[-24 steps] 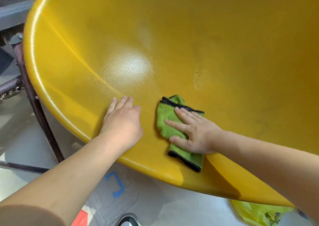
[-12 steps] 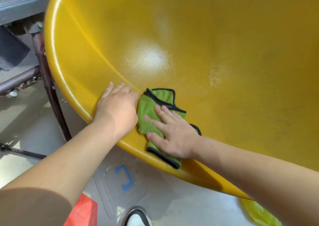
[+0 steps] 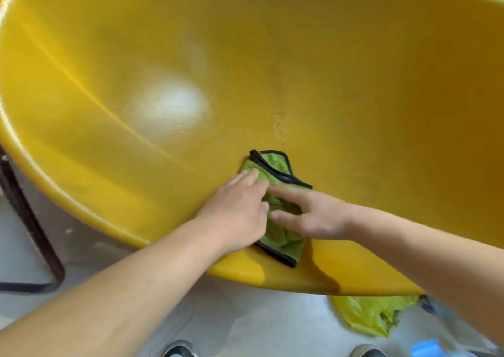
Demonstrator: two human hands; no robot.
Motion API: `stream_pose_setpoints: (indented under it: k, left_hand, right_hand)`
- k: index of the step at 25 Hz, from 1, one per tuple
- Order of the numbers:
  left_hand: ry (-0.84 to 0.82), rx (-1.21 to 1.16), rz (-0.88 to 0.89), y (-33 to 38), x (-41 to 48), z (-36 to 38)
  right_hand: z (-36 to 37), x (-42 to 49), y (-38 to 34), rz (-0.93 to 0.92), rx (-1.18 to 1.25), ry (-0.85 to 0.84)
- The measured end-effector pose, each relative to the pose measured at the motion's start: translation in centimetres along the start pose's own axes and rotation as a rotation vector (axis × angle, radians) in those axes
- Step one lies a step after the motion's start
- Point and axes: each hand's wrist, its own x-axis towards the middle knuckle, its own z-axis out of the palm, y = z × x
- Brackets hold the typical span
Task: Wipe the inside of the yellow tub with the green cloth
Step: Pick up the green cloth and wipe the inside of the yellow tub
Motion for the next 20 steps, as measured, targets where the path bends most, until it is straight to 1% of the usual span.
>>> stream_pose_setpoints:
  k: [1,2,4,5,7,9,11,13,14,15,18,20]
  left_hand:
    - [-0.085,0.014,-0.007,0.6,0.8,0.8]
    - [-0.169,0.062,-0.013,1.1,1.5,1.8]
    - [-0.264,0.161,-0.045,1.2,2.9,3.3]
    - [-0.269,0.189,-0.068,1.1,3.8,3.7]
    - [-0.219,0.247,-0.125,1.2,5.5,4.1]
    - [-0.157,0.291,-0.212,2.0,6.9,4.1]
    - [-0.152,0.244,-0.282,3.7,7.6,4.4]
    - [-0.173,0.221,-0.268,6.3,7.2,5.7]
    - [-0.175,0.219,-0.21,8.0,6.8,6.4]
    - [-0.18,0.207,-0.125,9.9,6.5,7.1]
    - [-0.225,0.119,0.163,14.5,5.3,8.3]
    - [-0.242,0.117,0.243,14.5,5.4,8.2]
  right_hand:
    - [-1.5,-1.5,0.8,0.067,0.079,0.083]
    - [-3.1,-3.3,1.6,0.137,0.081,0.171]
    - [-5.4,-6.4,3.5,0.224,-0.015,0.303]
    - [-6.0,-7.8,4.3,0.246,-0.04,0.351]
    - [-5.9,-10.4,5.8,0.284,-0.08,0.431]
    - [-5.2,-12.2,8.1,0.268,-0.203,0.527]
    - [-5.3,-13.3,9.8,0.235,-0.294,0.587]
    - [-5.6,-13.9,10.8,0.22,-0.395,0.595]
    - [-5.7,-13.9,11.2,0.225,-0.45,0.588]
    - [-5.7,-14.0,11.6,0.243,-0.498,0.553]
    - [-4.9,-13.2,12.0,0.269,-0.613,0.349]
    - [-5.1,-12.6,11.7,0.293,-0.621,0.301]
